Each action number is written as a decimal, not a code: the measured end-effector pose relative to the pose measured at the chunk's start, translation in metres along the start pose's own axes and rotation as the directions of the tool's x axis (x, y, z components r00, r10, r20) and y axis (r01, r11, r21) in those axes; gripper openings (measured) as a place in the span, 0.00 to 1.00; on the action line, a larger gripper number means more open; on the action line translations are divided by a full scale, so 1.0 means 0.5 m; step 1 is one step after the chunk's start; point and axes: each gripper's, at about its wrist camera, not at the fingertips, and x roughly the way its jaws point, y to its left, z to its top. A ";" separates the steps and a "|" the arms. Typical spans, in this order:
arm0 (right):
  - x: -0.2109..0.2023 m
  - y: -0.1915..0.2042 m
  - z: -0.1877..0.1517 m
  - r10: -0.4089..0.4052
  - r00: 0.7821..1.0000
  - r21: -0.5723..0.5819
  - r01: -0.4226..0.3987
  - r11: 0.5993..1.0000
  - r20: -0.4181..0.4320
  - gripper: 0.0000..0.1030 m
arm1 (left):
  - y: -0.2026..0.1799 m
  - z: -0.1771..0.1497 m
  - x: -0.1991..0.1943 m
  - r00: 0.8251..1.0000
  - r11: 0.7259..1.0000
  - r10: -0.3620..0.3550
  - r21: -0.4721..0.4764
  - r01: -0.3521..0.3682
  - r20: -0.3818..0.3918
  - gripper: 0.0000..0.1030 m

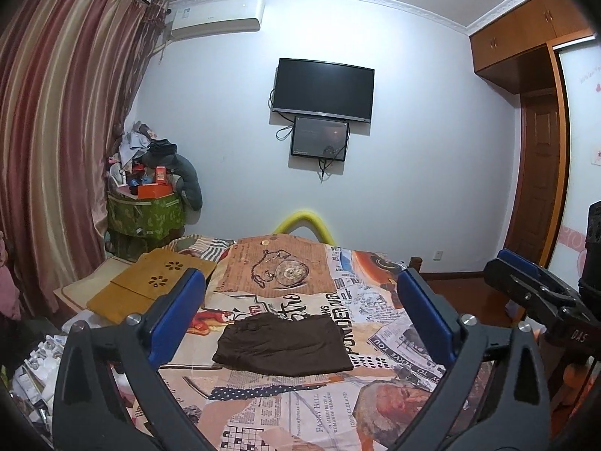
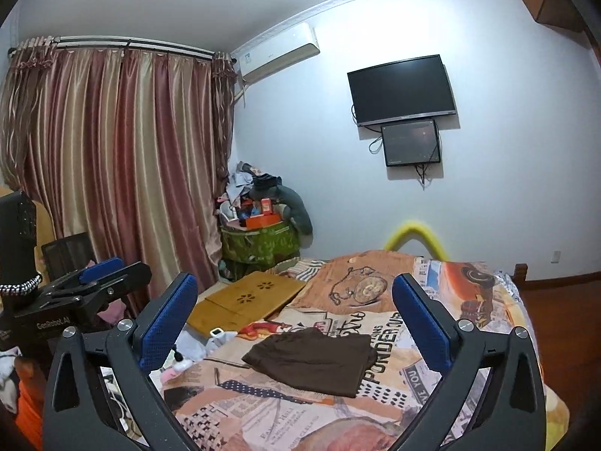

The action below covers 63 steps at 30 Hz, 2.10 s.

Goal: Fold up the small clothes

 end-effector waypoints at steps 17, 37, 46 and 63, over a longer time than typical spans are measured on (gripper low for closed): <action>-0.007 0.004 -0.001 0.001 1.000 0.003 -0.001 1.000 -0.009 1.00 | -0.004 0.004 0.001 1.000 1.000 -0.015 0.016 0.015 -0.006 1.00; -0.012 0.003 -0.001 -0.002 1.000 0.012 0.002 1.000 -0.005 1.00 | 0.002 -0.001 0.012 0.999 0.999 -0.037 0.018 0.037 -0.024 1.00; -0.010 0.000 0.002 -0.003 1.000 0.017 0.003 1.000 -0.009 1.00 | 0.006 -0.002 0.020 0.998 0.999 -0.051 0.013 0.052 -0.037 1.00; -0.010 -0.008 0.000 -0.005 1.000 0.021 0.006 1.000 -0.010 1.00 | 0.014 -0.005 0.027 0.995 0.996 -0.084 0.008 0.084 -0.060 1.00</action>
